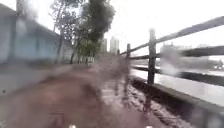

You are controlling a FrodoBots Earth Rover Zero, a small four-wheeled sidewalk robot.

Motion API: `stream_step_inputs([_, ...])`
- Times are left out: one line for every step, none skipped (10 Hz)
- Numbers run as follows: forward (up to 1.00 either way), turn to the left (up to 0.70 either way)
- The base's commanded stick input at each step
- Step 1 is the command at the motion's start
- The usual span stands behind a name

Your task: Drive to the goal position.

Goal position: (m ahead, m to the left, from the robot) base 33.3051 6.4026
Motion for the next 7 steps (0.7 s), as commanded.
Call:
stream_step_inputs([1.0,0.0])
stream_step_inputs([1.0,0.0])
stream_step_inputs([1.0,0.0])
stream_step_inputs([1.0,0.0])
stream_step_inputs([1.0,0.0])
stream_step_inputs([1.0,0.0])
stream_step_inputs([1.0,0.0])
